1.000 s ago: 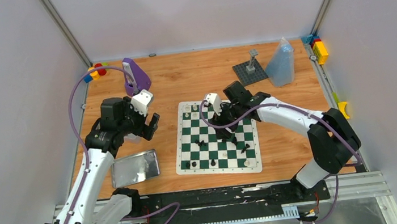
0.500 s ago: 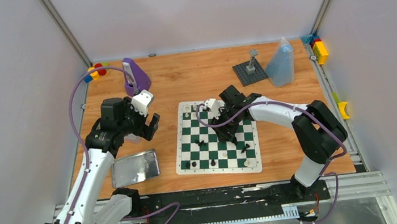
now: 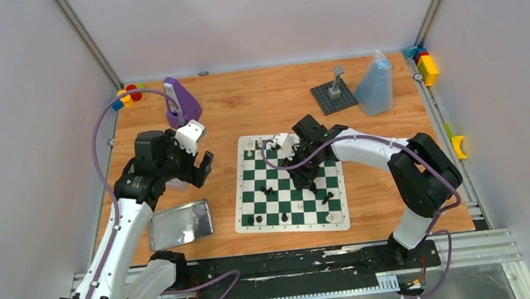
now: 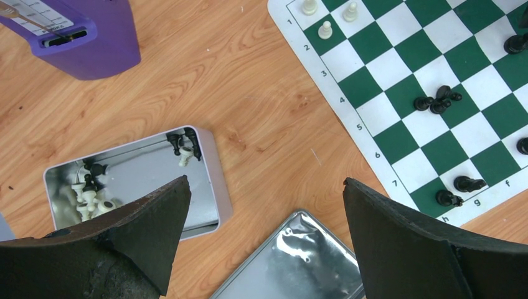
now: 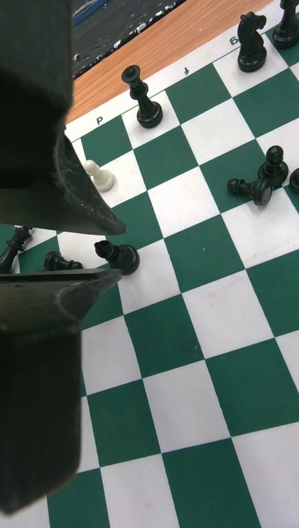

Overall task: Set up the chess pieces on the board
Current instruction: Pick up the chess piece from the chessboard, then place the chess piece on the chessboard.

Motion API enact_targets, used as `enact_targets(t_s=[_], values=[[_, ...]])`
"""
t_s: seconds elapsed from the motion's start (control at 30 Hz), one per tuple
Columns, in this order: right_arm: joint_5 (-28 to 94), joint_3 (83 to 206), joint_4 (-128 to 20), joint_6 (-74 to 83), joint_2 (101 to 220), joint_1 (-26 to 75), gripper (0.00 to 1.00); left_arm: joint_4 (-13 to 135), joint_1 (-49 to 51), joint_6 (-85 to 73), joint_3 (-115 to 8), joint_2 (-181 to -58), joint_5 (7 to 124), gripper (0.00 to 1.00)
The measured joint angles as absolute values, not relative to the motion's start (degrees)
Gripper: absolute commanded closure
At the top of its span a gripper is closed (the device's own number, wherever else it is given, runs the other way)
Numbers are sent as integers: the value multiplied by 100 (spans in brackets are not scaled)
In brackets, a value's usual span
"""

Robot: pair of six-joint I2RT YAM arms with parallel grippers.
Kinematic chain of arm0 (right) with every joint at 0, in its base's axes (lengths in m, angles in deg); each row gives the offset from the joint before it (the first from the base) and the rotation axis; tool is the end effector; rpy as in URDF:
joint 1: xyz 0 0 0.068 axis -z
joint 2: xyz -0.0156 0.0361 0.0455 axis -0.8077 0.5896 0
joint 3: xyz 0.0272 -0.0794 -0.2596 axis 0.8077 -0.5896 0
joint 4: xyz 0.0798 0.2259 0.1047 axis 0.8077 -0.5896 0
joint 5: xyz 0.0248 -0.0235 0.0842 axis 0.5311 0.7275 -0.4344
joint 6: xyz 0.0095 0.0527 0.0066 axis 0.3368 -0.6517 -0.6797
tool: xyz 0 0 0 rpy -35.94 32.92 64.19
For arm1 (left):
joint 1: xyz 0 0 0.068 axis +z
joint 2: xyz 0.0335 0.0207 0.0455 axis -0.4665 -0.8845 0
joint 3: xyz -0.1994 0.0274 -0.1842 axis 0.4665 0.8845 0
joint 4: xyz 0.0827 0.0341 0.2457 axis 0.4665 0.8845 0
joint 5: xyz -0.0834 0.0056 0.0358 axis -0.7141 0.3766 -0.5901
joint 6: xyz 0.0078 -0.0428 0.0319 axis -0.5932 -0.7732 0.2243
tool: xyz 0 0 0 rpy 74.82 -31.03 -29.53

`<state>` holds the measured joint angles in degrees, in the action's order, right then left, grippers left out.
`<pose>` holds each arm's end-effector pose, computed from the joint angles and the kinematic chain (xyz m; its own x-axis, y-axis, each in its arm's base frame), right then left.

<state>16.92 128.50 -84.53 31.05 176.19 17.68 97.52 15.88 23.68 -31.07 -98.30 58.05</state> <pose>0.2517 0.2022 0.1778 -0.4831 -0.7321 -0.4802 -0.8748 0.4258 0.2310 0.1920 -0.0506 0.3021 -0.4510 0.4049 -0.7954 0.5787 0.8111 0.0848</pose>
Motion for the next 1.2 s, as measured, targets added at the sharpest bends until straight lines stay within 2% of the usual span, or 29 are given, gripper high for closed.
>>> enact_targets(t_s=[0.27,0.4,0.6,0.83,1.2], values=[[1694,12907,-8555,3114,17702,1768,94,9750,1588,2368,-3105,-9795,5807,0],[1694,12929,-8623,3127,17645,1768,100,9750,1591,2368,-3105,-9788,5807,0],[1661,12926,-8822,3267,17033,1664,100,9750,1591,2368,-3105,-9788,5807,0],[1626,12706,-8964,3625,16408,1027,100,9750,1591,2366,-3105,-9777,5825,0],[1698,13075,-9087,3870,16848,-44,100,9752,1591,2311,-3105,-9801,6096,0]])
